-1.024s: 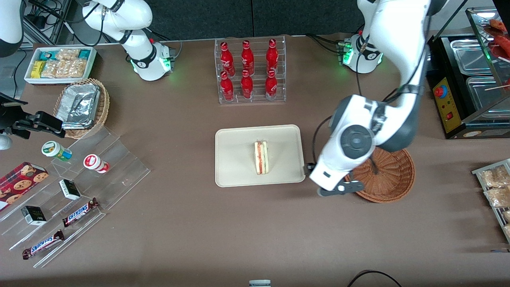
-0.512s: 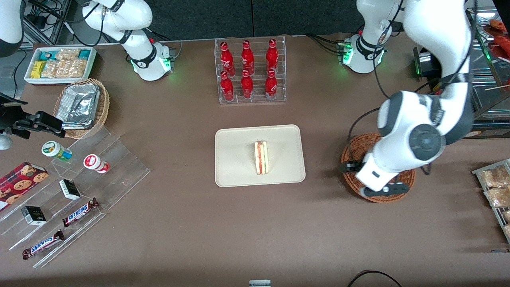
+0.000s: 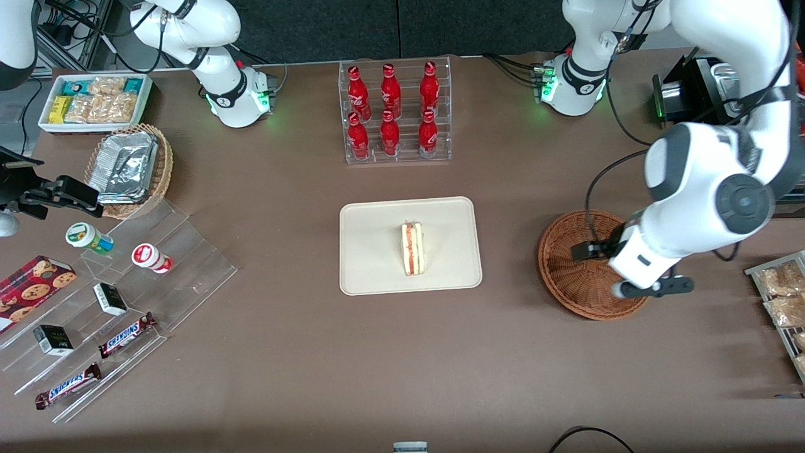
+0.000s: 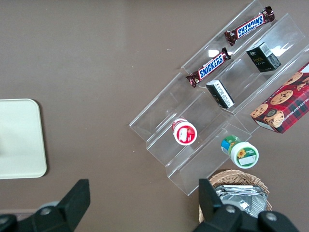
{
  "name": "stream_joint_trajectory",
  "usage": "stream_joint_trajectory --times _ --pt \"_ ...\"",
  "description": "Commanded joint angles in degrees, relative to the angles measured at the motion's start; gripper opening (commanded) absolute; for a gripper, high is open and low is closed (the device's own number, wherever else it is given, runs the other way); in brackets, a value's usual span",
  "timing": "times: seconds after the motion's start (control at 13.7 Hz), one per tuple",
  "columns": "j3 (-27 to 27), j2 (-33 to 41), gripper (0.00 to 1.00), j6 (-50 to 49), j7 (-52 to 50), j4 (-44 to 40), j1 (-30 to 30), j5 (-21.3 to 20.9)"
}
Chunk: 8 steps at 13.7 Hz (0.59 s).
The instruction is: Place sandwich from basket to tray
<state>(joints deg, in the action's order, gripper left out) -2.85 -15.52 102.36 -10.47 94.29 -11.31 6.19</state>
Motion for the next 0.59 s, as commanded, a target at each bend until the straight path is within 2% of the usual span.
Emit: stream_joint_trajectory --times 0.0,0.37,0.51 --pt "2.83 7.24 1.0 -4.34 3.52 3.97 5.14 0.23" --pt "10.04 12.08 1.0 -9.8 3.53 3.71 14.01 -2.14" --pt "10.32 14.01 1.0 -12.35 3.53 3.18 14.73 -2.41"
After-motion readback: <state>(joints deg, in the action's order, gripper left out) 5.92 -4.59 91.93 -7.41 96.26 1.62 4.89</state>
